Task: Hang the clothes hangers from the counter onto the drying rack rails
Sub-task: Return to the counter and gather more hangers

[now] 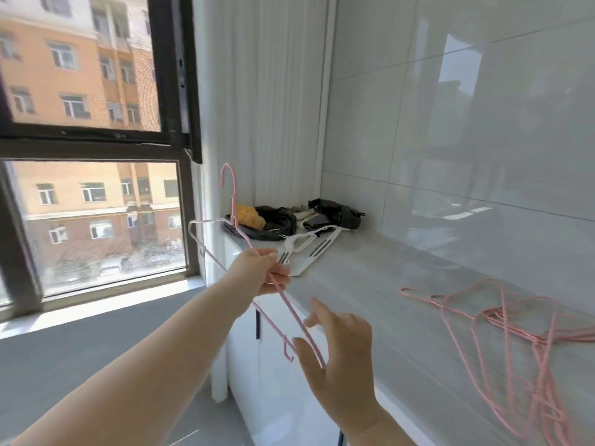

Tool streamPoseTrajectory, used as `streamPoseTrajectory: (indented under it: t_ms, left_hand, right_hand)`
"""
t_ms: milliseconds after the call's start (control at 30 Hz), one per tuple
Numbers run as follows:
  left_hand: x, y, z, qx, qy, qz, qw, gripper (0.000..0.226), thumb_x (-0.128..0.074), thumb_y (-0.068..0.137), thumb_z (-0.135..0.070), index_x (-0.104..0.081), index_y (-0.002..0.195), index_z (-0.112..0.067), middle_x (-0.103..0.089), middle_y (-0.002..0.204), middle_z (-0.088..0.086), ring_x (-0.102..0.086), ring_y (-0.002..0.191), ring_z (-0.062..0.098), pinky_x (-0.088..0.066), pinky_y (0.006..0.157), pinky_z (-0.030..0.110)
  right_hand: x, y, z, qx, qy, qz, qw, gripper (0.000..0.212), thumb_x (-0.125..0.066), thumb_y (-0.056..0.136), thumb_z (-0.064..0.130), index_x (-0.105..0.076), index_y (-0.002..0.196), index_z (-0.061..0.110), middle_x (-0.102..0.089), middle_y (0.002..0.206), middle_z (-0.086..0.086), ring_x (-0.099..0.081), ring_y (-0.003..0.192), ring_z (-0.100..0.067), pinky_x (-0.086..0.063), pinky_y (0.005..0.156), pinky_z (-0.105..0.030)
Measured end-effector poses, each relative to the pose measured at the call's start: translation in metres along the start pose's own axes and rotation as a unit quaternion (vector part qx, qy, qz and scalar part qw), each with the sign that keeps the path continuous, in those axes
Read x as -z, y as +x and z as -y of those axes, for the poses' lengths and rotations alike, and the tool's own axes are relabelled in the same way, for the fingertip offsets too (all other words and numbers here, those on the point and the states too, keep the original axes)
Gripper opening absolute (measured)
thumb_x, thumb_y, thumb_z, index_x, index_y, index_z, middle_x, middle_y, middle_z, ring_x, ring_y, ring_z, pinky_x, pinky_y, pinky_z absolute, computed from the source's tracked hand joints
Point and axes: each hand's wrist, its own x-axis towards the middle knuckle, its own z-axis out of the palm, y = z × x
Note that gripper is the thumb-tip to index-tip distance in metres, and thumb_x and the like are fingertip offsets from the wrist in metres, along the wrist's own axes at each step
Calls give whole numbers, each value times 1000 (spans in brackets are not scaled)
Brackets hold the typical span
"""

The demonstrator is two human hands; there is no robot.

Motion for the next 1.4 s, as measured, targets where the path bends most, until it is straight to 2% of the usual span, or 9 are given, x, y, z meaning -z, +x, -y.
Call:
streamPoseTrajectory:
  t_ms: [100, 200, 467, 533, 633, 800, 933, 1033, 1400]
  left_hand:
    - [61, -28, -9, -17, 56, -58, 997, 18, -32, 97, -2, -48, 100, -9, -47, 58, 5, -41, 24, 4, -34, 30, 11]
    - [130, -73, -14, -34, 132, -128, 982, 23, -35, 96, -4, -55, 88, -14, -43, 49, 0, -30, 22, 3, -20, 31, 8]
    - [297, -268, -30, -47, 319, -221, 920, 27, -46, 94, -15, -60, 76, -29, -50, 34, -11, -35, 27, -1, -27, 34, 9]
    - [326, -324, -34, -42, 337, -242, 909, 26, -47, 94, -15, -60, 77, -29, -50, 34, -11, -35, 29, -1, -27, 36, 8]
    - [367, -406, -38, -23, 372, -302, 878, 27, -46, 94, -16, -59, 77, -33, -51, 34, -13, -37, 32, -1, -28, 41, 10]
    - [427, -529, -37, 11, 435, -444, 784, 15, -52, 91, -28, -61, 81, -35, -53, 39, -20, -46, 40, -5, -32, 50, 10]
    - [463, -609, -29, 58, 469, -578, 665, 23, -57, 87, -32, -53, 66, -40, -58, 51, -27, -53, 51, -6, -36, 54, 12]
    - [492, -659, -26, 115, 485, -636, 590, 24, -54, 89, -35, -52, 65, -39, -59, 56, -18, -51, 52, -3, -33, 50, 12]
    - [650, -733, -85, 137, 514, -726, 437, 14, -43, 94, -37, -55, 87, -39, -50, 64, -18, -45, 60, -3, -29, 51, 13]
  right_hand:
    - [-15, 6, 40, 33, 65, 34, 997, 48, -21, 96, 52, -44, 118, 17, -63, 87, 9, -45, 82, -4, -20, 94, -13]
    - [-35, 16, 92, 54, 96, 36, 993, 35, -32, 95, 41, -44, 116, 16, -65, 88, 2, -45, 83, -9, -29, 85, -19]
    - [-73, 44, 300, 111, 178, -24, 977, 53, -58, 70, 17, -42, 120, 7, -58, 120, -21, -42, 112, -28, -42, 96, -39]
    - [-81, 46, 355, 146, 216, -16, 965, 49, -60, 73, 15, -44, 119, 5, -63, 110, -22, -53, 106, -32, -38, 97, -40]
    - [-82, 40, 443, 181, 275, 44, 943, 24, -51, 78, 17, -57, 100, 10, -70, 67, -11, -68, 62, -27, -48, 78, -40]
    - [-67, 18, 586, 299, 350, 120, 879, 42, -36, 86, 27, -65, 59, 14, -58, 43, 0, -56, 34, -20, -41, 36, -17]
    - [-56, -1, 683, 322, 423, 245, 810, 41, -37, 87, 29, -72, 93, 9, -72, 82, -12, -68, 74, -34, -50, 61, -34]
    - [-58, -7, 749, 357, 435, 286, 776, 39, -28, 100, 33, -57, 123, 21, -64, 118, -4, -57, 110, -25, -41, 84, -28]
    - [-94, 9, 985, 372, 491, 326, 717, 31, -30, 101, 20, -53, 122, 16, -63, 114, -6, -59, 101, -24, -34, 64, -27]
